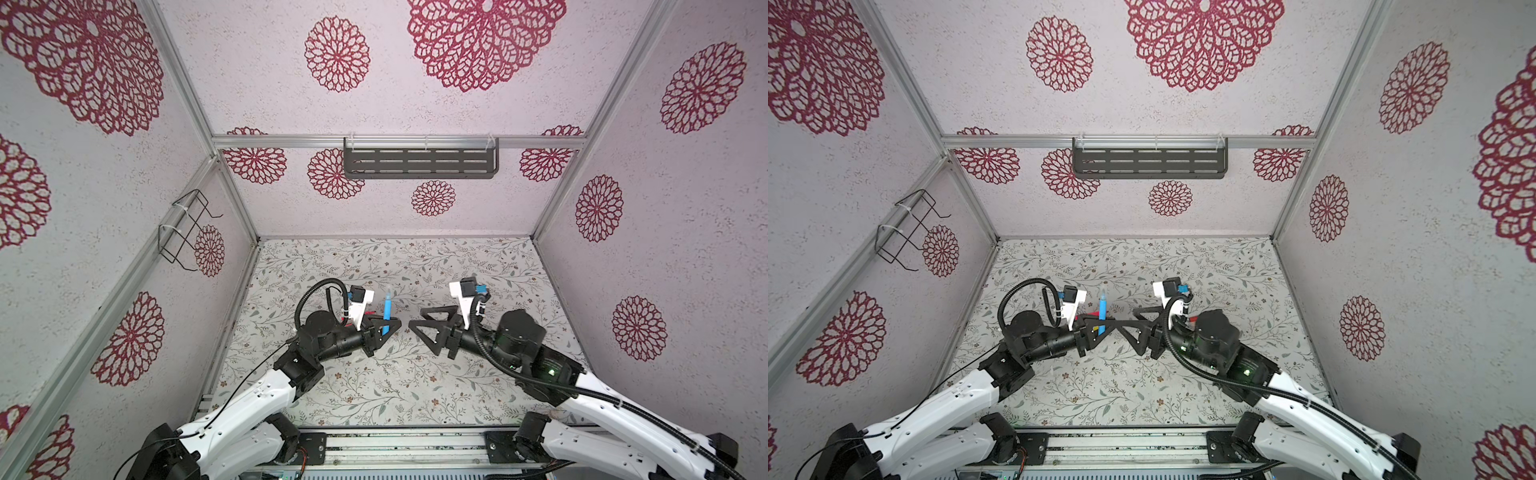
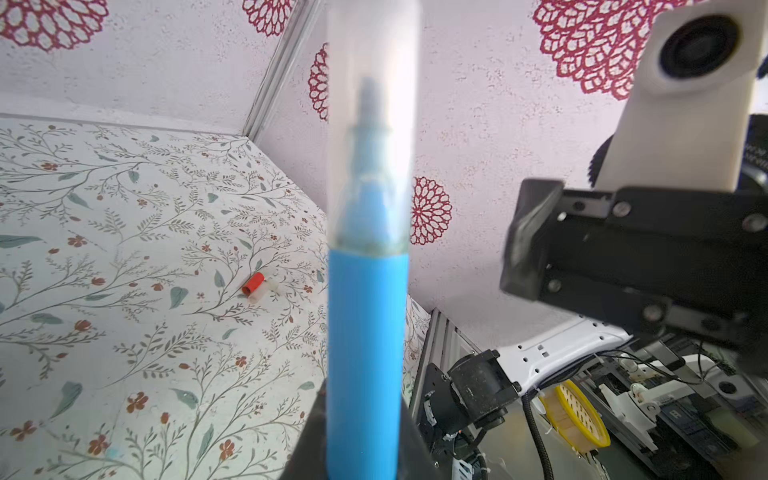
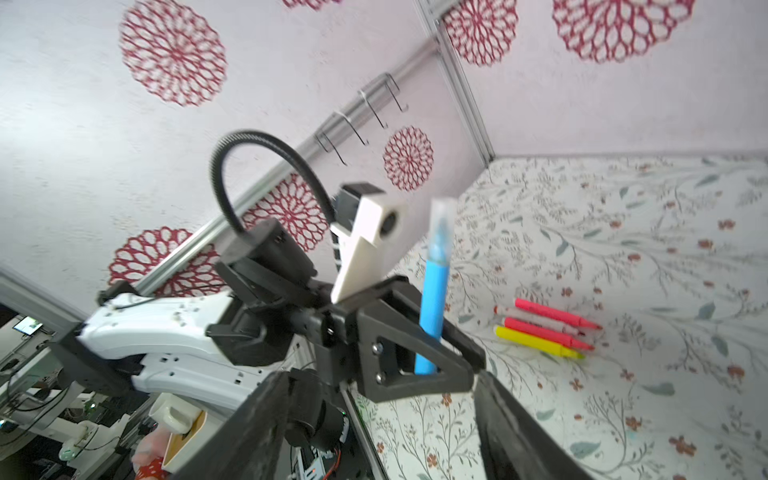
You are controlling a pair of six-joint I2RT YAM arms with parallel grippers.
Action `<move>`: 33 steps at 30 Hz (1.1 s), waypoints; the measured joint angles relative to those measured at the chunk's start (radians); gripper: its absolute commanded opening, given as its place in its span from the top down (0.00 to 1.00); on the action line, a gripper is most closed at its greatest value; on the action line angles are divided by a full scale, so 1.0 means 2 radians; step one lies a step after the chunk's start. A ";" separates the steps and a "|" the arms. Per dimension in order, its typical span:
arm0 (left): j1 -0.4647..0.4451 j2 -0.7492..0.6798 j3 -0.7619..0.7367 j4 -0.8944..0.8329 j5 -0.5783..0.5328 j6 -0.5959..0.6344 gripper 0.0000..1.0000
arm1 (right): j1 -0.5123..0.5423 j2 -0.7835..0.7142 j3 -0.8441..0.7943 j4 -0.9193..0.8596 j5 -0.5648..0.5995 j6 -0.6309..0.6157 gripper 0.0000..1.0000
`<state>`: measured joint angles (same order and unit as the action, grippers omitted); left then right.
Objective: Insert the pens into the pen caps
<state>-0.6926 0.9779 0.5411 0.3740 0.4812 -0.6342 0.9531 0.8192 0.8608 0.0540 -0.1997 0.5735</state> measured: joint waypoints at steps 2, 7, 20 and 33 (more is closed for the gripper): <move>-0.015 -0.008 0.000 0.005 -0.002 0.000 1.00 | 0.000 -0.005 0.009 -0.006 -0.021 -0.009 0.29; -0.059 -0.027 0.012 0.003 -0.006 0.006 1.00 | 0.000 0.000 0.027 -0.027 -0.065 -0.030 0.32; -0.113 -0.028 0.062 -0.009 -0.018 0.032 1.00 | -0.001 0.004 0.058 -0.082 -0.075 -0.077 0.47; -0.117 -0.023 0.066 -0.014 -0.023 0.037 1.00 | -0.001 0.044 0.063 -0.070 -0.086 -0.082 0.64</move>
<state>-0.9257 0.9321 0.6724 0.3450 0.4347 -0.5602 0.9516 0.9073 0.9867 -0.0856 -0.3717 0.4095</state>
